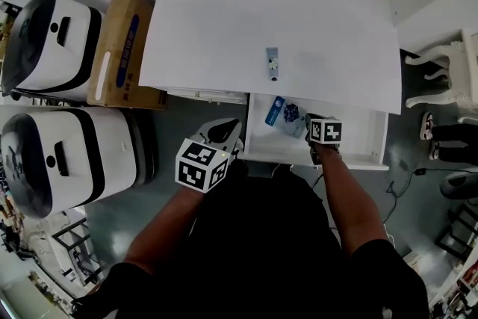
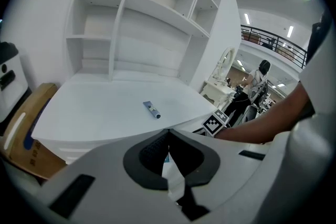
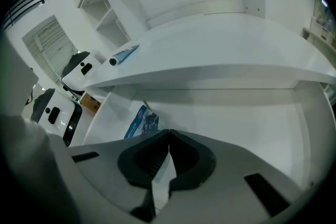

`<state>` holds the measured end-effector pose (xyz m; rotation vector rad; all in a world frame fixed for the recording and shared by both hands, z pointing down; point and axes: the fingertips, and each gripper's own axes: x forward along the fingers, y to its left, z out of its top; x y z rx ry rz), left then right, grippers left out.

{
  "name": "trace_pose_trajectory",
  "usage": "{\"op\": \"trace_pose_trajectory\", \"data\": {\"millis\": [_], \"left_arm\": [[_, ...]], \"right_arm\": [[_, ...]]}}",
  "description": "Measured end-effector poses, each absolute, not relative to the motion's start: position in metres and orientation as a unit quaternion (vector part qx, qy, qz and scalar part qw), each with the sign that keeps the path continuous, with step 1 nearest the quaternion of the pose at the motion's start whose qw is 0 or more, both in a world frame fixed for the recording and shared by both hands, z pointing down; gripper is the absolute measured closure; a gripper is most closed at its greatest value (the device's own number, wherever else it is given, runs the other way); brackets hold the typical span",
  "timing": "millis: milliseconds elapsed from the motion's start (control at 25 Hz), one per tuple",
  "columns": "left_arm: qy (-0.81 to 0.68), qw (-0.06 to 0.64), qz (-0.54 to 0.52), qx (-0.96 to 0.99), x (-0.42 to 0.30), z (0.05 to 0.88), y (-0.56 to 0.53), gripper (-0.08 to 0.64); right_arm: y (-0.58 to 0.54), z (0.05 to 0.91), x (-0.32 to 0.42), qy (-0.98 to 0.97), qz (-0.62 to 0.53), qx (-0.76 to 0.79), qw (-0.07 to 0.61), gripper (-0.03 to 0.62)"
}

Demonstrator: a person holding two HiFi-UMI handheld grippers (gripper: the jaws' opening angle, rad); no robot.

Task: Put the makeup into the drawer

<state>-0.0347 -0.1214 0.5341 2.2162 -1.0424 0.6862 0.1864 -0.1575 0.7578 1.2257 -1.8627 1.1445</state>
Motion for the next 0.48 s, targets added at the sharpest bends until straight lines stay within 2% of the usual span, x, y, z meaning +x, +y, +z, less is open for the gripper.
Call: {"op": "trace_pose_trajectory", "data": {"millis": [480], "left_arm": [[-0.395,0.296,0.260,0.830,-0.043,0.535,-0.121,0.549]], "right_arm": [[-0.168,0.777,0.179,-0.696,0.408,0.468,0.362,0.561]]}}
